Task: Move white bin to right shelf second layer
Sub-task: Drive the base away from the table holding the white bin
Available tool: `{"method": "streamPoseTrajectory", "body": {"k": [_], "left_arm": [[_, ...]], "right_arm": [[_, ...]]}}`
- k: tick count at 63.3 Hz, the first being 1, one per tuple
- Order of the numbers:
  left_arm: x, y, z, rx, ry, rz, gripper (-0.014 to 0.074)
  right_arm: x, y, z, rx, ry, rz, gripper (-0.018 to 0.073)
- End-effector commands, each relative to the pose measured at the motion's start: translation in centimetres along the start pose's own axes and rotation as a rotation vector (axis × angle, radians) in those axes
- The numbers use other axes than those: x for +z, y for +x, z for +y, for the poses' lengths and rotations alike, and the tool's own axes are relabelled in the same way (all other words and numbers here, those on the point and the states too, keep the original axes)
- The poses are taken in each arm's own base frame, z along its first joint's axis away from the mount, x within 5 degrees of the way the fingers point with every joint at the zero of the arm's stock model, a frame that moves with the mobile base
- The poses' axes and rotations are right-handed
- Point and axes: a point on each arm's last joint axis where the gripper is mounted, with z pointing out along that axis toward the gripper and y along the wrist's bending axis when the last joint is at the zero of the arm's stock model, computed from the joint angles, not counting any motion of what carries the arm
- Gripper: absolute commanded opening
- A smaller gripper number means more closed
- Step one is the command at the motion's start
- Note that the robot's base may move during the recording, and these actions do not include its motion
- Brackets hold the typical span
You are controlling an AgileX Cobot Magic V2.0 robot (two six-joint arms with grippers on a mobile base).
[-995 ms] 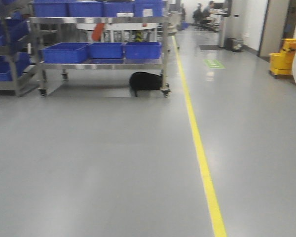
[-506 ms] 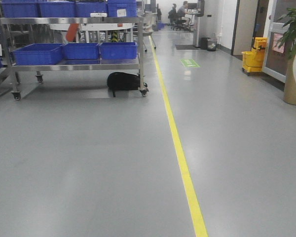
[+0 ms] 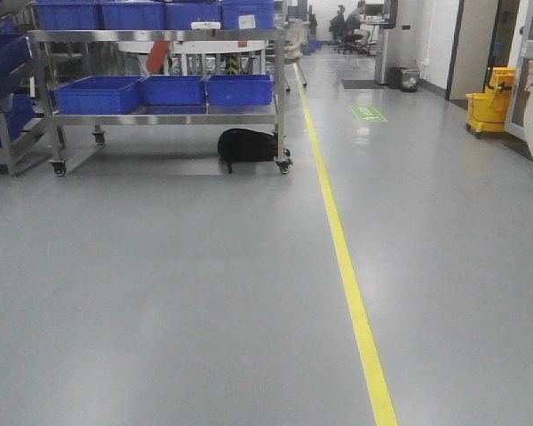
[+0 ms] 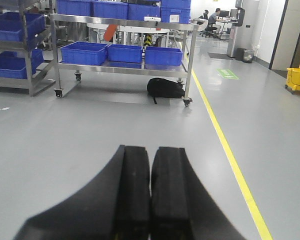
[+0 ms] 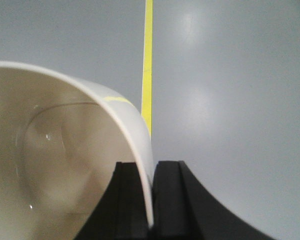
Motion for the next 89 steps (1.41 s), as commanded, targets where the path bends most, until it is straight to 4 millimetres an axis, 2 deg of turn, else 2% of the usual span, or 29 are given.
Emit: {"method": "streamPoseTrajectory", "body": {"k": [1,89], "left_arm": [[-0.06,0.1,0.1,-0.006,-0.006,-0.073,0.0085],[-0.06,0.1,0.09,-0.006,-0.004,-0.073,0.0085]], "right_arm": [[-0.65,-1.64,0.0,-0.008,-0.004,-0.124,0.005],[-0.65,-1.64,0.0,-0.008,-0.004,-0.124,0.005]]}}
